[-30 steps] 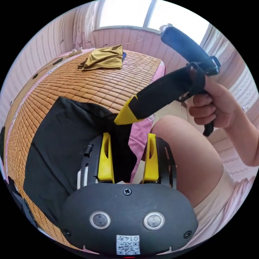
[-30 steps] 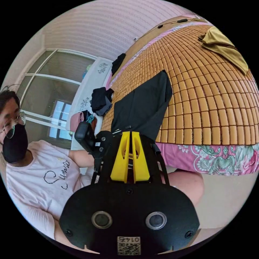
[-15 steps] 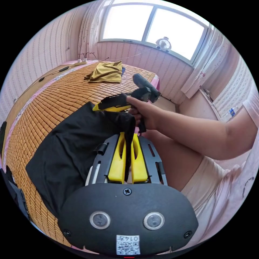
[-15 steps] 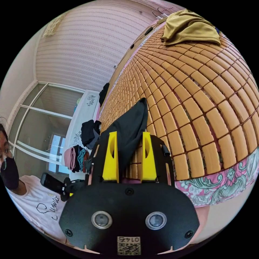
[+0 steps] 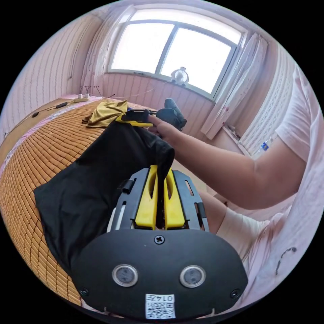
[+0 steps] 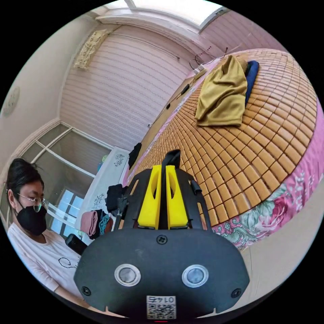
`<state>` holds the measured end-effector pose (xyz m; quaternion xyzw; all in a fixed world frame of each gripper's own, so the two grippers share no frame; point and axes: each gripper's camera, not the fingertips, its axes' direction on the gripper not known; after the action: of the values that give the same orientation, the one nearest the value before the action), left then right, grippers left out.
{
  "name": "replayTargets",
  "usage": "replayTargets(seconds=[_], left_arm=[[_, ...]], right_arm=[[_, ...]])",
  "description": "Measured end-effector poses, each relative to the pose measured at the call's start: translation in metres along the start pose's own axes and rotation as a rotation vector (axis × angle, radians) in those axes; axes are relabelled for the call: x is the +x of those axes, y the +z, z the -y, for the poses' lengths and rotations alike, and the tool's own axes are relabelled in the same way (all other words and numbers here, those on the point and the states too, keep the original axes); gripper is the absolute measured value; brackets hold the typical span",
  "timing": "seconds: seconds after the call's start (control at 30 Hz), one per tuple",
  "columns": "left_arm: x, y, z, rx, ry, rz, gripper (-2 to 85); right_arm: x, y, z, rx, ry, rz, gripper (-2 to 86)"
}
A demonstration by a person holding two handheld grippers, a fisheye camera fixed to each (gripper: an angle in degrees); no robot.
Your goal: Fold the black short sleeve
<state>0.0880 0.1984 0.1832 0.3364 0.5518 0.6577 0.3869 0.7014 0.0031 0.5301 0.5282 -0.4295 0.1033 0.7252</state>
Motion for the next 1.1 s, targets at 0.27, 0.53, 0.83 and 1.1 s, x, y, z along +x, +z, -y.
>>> replayTargets(seconds=[0.27, 0.53, 0.83, 1.1], left_arm=[[-0.048, -0.066, -0.039, 0.106, -0.295, 0.055, -0.9], [-0.121, -0.115, -0.109, 0.07, -0.771, 0.176, 0.4], [-0.147, -0.133, -0.14, -0.19, -0.874, 0.129, 5.2], [-0.13, -0.163, -0.137, -0.162, -0.784, 0.199, 9.5]], right_arm=[[-0.121, 0.124, -0.005, -0.379, -0.307, -0.16, 1.3], [-0.184, 0.281, -0.067, -0.566, -0.419, -0.389, 2.9], [-0.216, 0.308, -0.082, -0.601, -0.626, -0.402, 7.3], [-0.222, 0.357, -0.125, -0.858, -0.88, -0.455, 11.7]])
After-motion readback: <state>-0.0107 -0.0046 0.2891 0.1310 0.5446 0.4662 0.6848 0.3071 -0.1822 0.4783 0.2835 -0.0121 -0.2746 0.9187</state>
